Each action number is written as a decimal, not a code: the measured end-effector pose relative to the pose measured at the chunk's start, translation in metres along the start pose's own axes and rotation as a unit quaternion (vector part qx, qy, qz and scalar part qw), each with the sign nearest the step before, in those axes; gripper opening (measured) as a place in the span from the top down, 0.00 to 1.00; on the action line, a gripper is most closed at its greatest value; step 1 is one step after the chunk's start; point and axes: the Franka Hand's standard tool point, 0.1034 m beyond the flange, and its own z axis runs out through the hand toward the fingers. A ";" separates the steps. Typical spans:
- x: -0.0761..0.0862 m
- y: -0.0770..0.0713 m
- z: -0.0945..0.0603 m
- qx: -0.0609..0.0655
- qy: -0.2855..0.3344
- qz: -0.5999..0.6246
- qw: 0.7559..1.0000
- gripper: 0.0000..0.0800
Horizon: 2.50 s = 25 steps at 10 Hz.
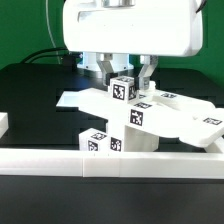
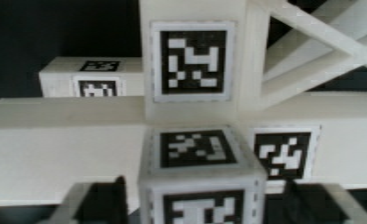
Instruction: Assemble chair
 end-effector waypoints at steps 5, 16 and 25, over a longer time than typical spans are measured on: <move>-0.022 0.000 -0.025 0.016 0.001 -0.004 1.000 0.19; -0.169 -0.019 -0.020 0.032 -0.006 -0.006 0.999 0.19; -0.187 0.022 -0.004 0.029 0.011 -0.258 0.966 0.19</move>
Offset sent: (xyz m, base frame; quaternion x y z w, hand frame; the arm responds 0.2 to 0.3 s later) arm -0.0394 0.0239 0.0222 0.0480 0.0143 0.0236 0.9985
